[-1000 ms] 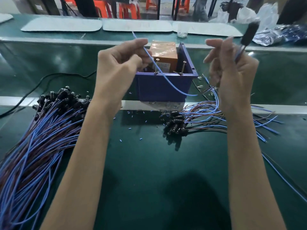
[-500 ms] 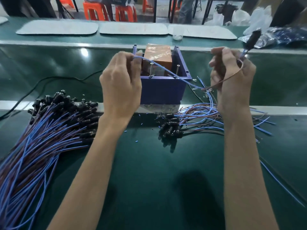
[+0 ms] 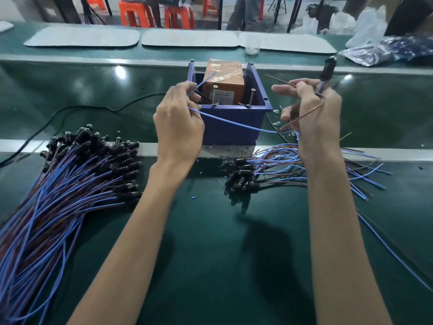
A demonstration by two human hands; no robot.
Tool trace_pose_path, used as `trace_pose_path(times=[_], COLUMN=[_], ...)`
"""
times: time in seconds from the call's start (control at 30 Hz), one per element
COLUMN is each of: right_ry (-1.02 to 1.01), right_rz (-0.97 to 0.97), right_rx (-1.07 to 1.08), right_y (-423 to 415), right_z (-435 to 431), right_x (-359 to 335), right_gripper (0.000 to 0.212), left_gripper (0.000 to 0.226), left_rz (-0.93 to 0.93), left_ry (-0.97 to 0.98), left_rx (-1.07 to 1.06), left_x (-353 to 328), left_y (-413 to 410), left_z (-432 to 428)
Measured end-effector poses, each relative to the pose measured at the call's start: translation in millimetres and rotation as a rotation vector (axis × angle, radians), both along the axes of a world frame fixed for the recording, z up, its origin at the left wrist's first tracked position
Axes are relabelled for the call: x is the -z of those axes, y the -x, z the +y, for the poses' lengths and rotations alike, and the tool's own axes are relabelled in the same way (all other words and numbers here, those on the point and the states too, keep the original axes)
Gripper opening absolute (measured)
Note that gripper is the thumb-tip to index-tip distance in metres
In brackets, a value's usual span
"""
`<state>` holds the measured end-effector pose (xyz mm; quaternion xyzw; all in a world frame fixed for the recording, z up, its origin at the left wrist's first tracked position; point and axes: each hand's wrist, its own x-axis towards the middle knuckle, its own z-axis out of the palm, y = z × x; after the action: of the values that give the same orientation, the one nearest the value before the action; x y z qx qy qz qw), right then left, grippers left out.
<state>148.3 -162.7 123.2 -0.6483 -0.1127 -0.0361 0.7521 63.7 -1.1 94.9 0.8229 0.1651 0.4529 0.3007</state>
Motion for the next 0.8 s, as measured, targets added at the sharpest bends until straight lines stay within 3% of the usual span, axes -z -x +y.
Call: trace_pose_path(times=[0.33, 0.57, 0.8], right_ry=[0.093, 0.233, 0.374], right_rz=[-0.031, -0.197, -0.369], right_rx=[0.065, 0.086, 0.144], right_y=[-7, -8, -8], right_z=[-3, -6, -4], right_x=[10, 11, 15], right_gripper=[0.015, 0.015, 0.01], left_gripper=[0.024, 0.019, 0.02], left_rz=[-0.002, -0.106, -0.074], left_ry=[0.014, -0.04, -0.104], left_rx=[-0.024, 0.045, 0.08], left_x=[5, 1, 2], left_y=[-1, 2, 3], left_z=[10, 9, 10])
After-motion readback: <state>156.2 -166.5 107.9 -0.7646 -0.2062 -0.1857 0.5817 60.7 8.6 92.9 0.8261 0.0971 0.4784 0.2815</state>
